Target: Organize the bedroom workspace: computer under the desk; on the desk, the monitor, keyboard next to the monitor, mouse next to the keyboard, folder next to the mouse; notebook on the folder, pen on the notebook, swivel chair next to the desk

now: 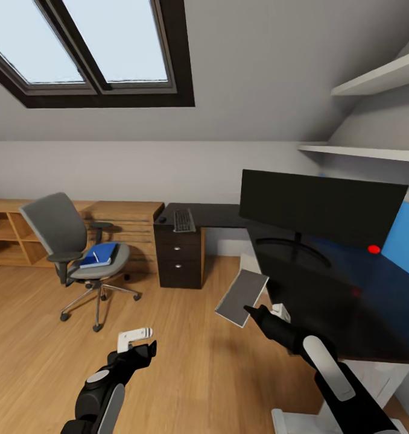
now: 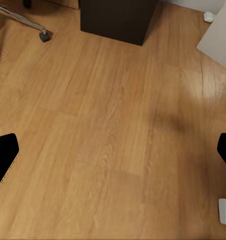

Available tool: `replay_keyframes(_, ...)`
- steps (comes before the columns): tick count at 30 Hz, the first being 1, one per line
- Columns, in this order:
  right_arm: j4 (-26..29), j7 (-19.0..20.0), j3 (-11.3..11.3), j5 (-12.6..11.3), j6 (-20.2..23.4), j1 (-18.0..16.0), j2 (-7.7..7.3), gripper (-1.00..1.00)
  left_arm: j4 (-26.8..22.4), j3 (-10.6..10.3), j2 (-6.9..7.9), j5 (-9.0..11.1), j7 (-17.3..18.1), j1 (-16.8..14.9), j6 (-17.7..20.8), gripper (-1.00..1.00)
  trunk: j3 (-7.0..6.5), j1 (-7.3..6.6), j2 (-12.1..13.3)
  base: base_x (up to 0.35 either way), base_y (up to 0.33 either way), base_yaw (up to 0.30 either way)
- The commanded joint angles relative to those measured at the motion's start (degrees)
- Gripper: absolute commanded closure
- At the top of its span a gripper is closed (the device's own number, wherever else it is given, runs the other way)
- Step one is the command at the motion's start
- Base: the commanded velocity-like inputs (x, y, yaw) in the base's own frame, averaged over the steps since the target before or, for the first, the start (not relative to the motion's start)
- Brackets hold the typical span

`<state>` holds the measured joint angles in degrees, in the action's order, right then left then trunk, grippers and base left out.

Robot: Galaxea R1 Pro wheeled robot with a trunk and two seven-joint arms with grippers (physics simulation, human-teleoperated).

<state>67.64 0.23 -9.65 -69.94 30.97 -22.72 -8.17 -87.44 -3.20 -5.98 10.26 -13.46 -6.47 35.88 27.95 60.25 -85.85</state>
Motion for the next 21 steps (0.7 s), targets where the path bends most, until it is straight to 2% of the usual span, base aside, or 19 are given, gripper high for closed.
replay_keyframes(1,0.0,0.1,-0.1,-0.2,0.1,0.0,-0.16,1.00,-0.1,-0.1,0.04,0.6,-0.5,0.0,0.2,-1.00,0.06,0.01,0.0,0.125,0.090,0.000)
replay_keyframes(21,-0.1,0.3,-0.1,-0.2,-0.3,0.0,-0.52,1.00,-0.3,-0.1,0.18,0.6,-0.5,0.0,0.3,-1.00,0.06,0.01,0.0,0.237,0.204,0.000)
